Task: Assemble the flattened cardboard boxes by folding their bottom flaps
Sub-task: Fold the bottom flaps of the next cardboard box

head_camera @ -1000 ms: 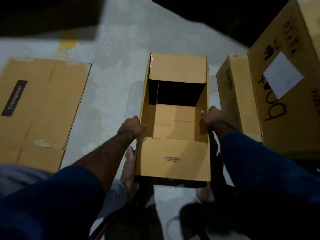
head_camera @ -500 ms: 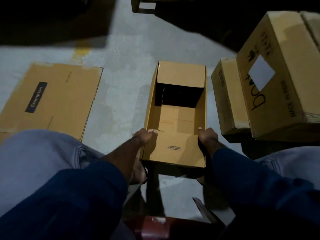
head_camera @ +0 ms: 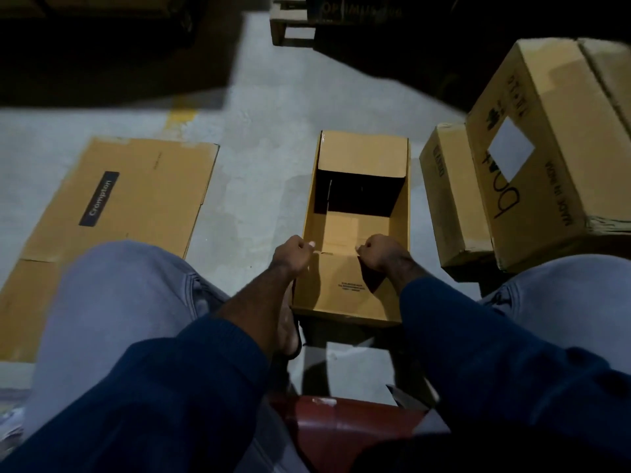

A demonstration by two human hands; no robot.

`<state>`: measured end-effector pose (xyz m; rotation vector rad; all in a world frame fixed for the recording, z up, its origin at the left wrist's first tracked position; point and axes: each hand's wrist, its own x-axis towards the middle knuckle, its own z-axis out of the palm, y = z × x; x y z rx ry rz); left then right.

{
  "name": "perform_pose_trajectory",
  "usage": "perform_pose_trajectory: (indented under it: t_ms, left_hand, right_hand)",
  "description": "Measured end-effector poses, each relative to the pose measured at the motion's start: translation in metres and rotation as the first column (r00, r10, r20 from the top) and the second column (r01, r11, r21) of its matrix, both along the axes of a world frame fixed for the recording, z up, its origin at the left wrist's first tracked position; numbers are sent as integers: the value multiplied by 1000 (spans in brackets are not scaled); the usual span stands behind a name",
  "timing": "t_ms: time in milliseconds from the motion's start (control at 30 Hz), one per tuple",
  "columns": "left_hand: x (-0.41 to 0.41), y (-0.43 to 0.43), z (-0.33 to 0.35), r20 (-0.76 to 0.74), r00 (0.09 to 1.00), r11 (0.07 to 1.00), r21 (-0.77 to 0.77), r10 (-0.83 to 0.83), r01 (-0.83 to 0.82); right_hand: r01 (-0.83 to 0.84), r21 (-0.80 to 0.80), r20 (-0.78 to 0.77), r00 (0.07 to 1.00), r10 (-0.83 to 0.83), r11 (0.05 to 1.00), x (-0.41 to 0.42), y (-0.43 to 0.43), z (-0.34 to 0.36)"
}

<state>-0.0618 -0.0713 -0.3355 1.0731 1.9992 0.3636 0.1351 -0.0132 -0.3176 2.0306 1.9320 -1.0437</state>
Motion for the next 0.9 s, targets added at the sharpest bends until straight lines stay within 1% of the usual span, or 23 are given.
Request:
perform_pose_trajectory:
  t_ms: [33,100,167,200,267,300,333,400,433,467,500,567,600,667,767,800,900]
  left_hand:
    - [0,0,5,-2,1000,1000,8,27,-27]
    - [1,1,18,-27,998,998,-6,55,-55]
    - [4,1,29,-18,999,998,-44,44,-45]
    - [5,-1,34,-5,1000,998,-70,9,-9]
    - [8,-5,43,5,992,979,-164,-126,125]
    - [9,-9,47,5,978,952,-228,-210,205]
    - [11,-12,51,10,953,910,-294,-303,292]
    - [16,-23,55,4,866,794,-396,-501,461]
    - [19,-30,54,-22,822,753,-416,-569,510]
    - [22,-37,50,-51,789,731,-416,-612,541]
    - [23,-42,42,-61,780,728,-408,-623,550]
    - [28,-52,28,-49,798,752,-374,-600,542]
    - [30,-55,23,-62,790,751,-361,-611,553]
    - [34,-57,13,-132,724,714,-356,-677,603]
    - [38,-61,-2,-178,653,666,-360,-736,653]
    - [39,-61,-5,-196,646,668,-356,-738,654]
    - [42,-61,-16,-252,675,719,-302,-693,626]
  right_hand:
    - [17,5,11,1000,-17,1000,-1,1,4]
    - [44,-62,-21,999,-46,997,-3,2,15]
    - [76,-224,-99,990,-100,972,-4,-2,29]
    - [66,-294,-108,989,-102,953,-5,-6,37]
    - [-14,-376,-73,997,-14,926,-5,-15,47]
    - [-58,-407,-50,998,41,912,-5,-20,49]
    - [-94,-437,-32,996,89,895,-6,-25,49]
    - [-166,-471,-6,983,185,866,-9,-37,42]
    - [-200,-480,10,972,233,854,-10,-44,36]
    - [-224,-487,32,961,273,844,-10,-52,29]
    - [-233,-485,58,953,297,843,-10,-58,21]
    - [-249,-463,108,937,333,851,-9,-69,6]
    - [-275,-445,122,924,362,852,-10,-72,1]
    - [-326,-414,106,910,401,850,-13,-76,-2]
    - [-354,-349,73,913,402,868,-19,-79,-10]
    - [-353,-330,66,917,394,875,-20,-81,-14]
    - [-364,-297,48,918,394,883,-24,-86,-27]
